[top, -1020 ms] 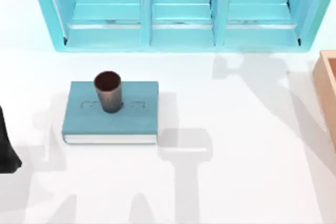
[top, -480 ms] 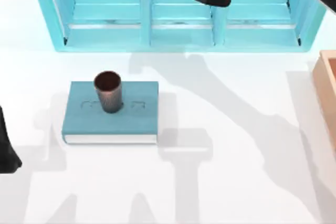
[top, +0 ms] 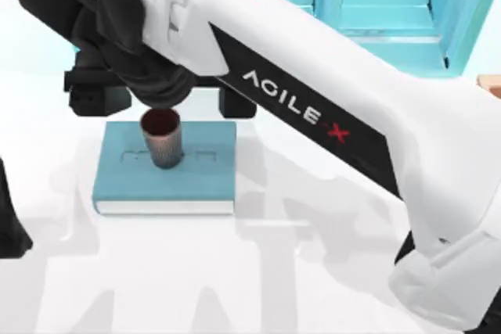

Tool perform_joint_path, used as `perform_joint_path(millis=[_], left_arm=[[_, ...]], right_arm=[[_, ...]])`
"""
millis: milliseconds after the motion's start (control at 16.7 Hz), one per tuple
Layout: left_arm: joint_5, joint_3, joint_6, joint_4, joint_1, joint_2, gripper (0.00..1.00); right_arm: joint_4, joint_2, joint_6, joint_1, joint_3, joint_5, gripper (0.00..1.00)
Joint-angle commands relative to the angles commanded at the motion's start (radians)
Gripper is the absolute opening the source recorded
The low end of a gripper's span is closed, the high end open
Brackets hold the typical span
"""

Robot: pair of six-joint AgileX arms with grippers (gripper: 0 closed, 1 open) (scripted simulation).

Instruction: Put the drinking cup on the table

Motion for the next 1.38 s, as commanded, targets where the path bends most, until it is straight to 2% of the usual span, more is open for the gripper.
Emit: perform_joint_path(millis=[540, 1140, 1380], left_arm=[[0.000, 0.000, 0.000, 0.000, 0.000, 0.000, 1.00], [0.000, 0.000, 0.000, 0.000, 0.000, 0.000, 1.00], [0.000, 0.000, 0.000, 0.000, 0.000, 0.000, 1.00]], right_arm=[[0.002, 0.026, 0.003, 0.000, 0.003, 0.001, 1.00], [0.350, 0.012, -0.063, -0.061, -0.331, -0.017, 1.00], [0.394, 0.011, -0.071, -0.069, -0.372, -0.019, 1.00]])
